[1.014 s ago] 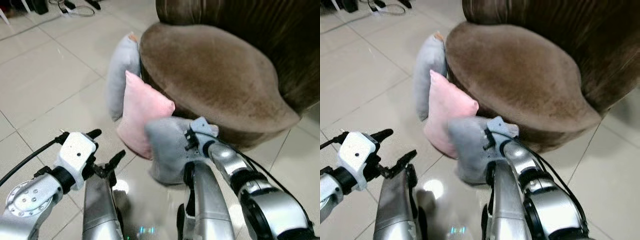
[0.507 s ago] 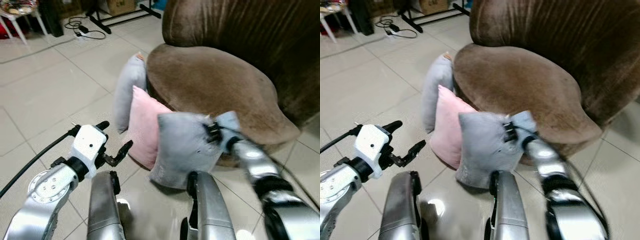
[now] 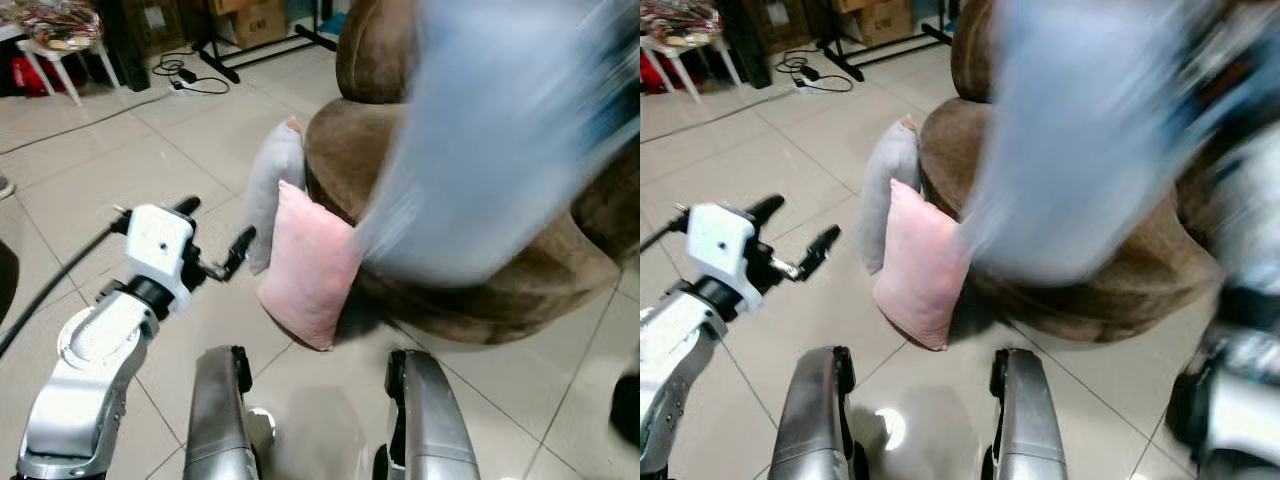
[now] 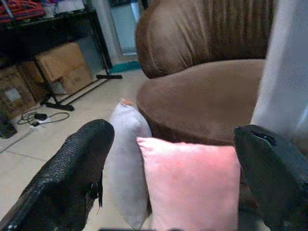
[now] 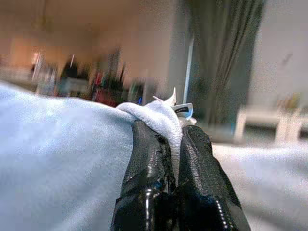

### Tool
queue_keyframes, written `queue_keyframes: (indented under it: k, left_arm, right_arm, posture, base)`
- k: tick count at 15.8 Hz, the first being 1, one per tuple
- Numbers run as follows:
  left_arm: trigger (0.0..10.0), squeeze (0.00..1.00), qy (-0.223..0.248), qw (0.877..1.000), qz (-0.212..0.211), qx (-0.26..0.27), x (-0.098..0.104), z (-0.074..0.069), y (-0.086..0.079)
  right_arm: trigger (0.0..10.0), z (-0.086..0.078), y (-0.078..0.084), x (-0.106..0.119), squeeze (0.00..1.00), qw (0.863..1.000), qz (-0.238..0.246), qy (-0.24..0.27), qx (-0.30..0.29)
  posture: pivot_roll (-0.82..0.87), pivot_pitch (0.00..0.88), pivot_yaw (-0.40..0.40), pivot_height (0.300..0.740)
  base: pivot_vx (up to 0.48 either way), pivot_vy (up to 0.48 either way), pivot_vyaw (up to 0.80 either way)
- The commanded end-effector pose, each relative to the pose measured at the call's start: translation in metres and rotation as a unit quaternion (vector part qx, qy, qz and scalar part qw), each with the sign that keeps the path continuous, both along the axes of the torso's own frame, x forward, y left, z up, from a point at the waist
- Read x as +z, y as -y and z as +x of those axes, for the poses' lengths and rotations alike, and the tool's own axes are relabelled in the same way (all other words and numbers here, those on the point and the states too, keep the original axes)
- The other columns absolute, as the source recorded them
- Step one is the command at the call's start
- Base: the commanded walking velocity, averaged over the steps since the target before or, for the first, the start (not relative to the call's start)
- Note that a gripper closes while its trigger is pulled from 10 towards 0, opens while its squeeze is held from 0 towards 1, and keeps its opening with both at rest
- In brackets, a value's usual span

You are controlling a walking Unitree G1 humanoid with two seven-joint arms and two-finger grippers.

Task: Move the pillow to the sofa from floor

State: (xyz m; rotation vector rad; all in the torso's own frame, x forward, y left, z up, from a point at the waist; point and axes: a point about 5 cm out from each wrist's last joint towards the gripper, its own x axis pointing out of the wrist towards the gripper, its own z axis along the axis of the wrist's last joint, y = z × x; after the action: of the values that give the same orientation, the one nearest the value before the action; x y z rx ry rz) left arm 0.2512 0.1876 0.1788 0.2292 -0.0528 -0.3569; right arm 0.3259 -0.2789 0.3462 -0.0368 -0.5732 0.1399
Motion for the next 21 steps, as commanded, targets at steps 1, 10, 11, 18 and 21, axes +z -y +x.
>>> queue_keyframes:
  k: [1,10,11,18,21]
  left_arm:
    - [10.0,0.0,0.006,1.0,0.003,0.008,0.002,0.0,-0.003]
    - [10.0,0.0,0.013,0.996,0.013,0.091,0.008,-0.002,-0.023]
    - [10.0,0.0,0.01,0.994,0.018,0.104,0.007,-0.004,-0.029]
    - [10.0,0.0,0.015,0.986,0.041,0.16,-0.007,-0.003,-0.027]
    - [10.0,0.0,0.014,0.983,0.055,0.173,-0.011,-0.005,-0.028]
  right_arm:
    - [1.2,0.003,-0.008,0.006,0.0,1.0,-0.011,-0.009,0.002]
    - [10.0,0.055,-0.12,-0.135,0.0,0.955,0.012,-0.295,0.031]
    - [10.0,0.054,-0.129,-0.134,0.0,0.956,0.015,-0.29,0.038]
    - [10.0,0.039,-0.143,-0.143,0.0,0.964,0.009,-0.265,-0.011]
    - [10.0,0.024,-0.14,-0.149,0.0,0.964,0.022,-0.262,-0.024]
  posture:
    - [0.0,0.0,-0.036,0.495]
    - [0.09,0.0,-0.109,0.515]
    - [0.08,0.0,-0.111,0.53]
    - [0.07,0.0,-0.106,0.589]
    - [0.05,0.0,-0.101,0.619]
  base:
    - [0.0,0.0,0.0]
    - [0.0,0.0,0.0]
    - [0.0,0.0,0.0]
    - [0.0,0.0,0.0]
    - [0.0,0.0,0.0]
